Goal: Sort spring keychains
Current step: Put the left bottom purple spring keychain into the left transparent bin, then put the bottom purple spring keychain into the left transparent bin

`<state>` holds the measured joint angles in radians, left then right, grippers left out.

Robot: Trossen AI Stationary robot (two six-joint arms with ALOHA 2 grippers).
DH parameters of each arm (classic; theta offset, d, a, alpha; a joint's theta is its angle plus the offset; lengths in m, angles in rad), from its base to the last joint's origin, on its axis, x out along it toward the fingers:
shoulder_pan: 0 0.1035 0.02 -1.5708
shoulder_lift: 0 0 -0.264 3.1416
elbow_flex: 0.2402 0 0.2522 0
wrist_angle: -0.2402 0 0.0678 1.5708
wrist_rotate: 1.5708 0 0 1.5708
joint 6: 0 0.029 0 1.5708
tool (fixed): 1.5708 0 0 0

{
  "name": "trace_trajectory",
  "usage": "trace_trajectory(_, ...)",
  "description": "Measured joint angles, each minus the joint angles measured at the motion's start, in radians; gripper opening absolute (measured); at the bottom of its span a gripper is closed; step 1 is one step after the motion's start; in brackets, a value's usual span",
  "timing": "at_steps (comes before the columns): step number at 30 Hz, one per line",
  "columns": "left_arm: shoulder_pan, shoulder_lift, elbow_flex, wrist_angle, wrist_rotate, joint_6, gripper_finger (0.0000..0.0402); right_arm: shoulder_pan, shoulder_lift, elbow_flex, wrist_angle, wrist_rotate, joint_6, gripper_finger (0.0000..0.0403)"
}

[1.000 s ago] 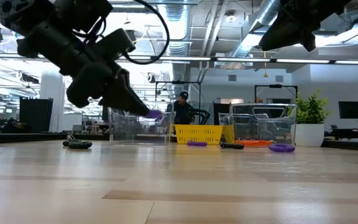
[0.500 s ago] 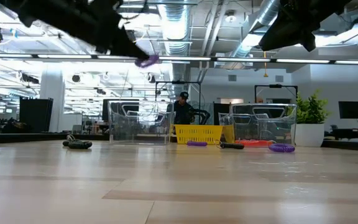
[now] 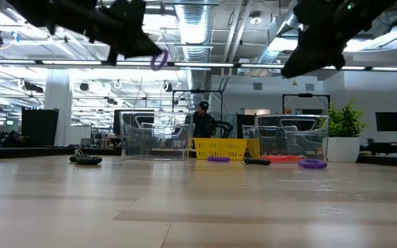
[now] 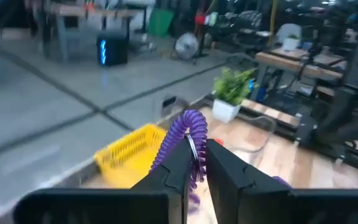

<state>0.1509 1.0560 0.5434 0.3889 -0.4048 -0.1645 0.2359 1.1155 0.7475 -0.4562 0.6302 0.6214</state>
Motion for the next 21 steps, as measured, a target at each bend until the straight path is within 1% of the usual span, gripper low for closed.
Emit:
trace_trajectory(3, 0.084, 0.04, 0.0, -0.01, 0.031, -0.102, 0.0043, 0.0, 0.049, 0.0, 0.001, -0.001, 0.009, 0.0082)
trace_trajectory(4, 0.114, 0.054, 0.0, -0.009, 0.056, -0.133, 0.0043, -0.001, 0.065, 0.0, 0.0, -0.001, 0.017, 0.0082)
trace_trajectory(8, 0.237, 0.116, 0.0, -0.008, 0.214, -0.242, 0.0043, -0.001, 0.113, 0.0, 0.0, -0.002, 0.043, 0.0082)
trace_trajectory(11, 0.306, 0.166, 0.0, -0.008, 0.323, -0.272, 0.0043, -0.001, 0.138, 0.0, -0.003, -0.002, 0.052, 0.0082)
trace_trajectory(14, 0.339, 0.207, 0.0, -0.007, 0.406, -0.263, 0.005, -0.001, 0.157, 0.0, -0.032, -0.003, 0.057, 0.0082)
trace_trajectory(16, 0.346, 0.227, 0.0, -0.006, 0.445, -0.263, 0.006, -0.009, 0.169, 0.0, -0.087, -0.003, 0.099, 0.0082)
trace_trajectory(21, 0.346, 0.242, 0.0, 0.001, 0.457, -0.26, 0.0095, -0.032, 0.184, -0.001, -0.299, -0.007, 0.307, 0.0082)
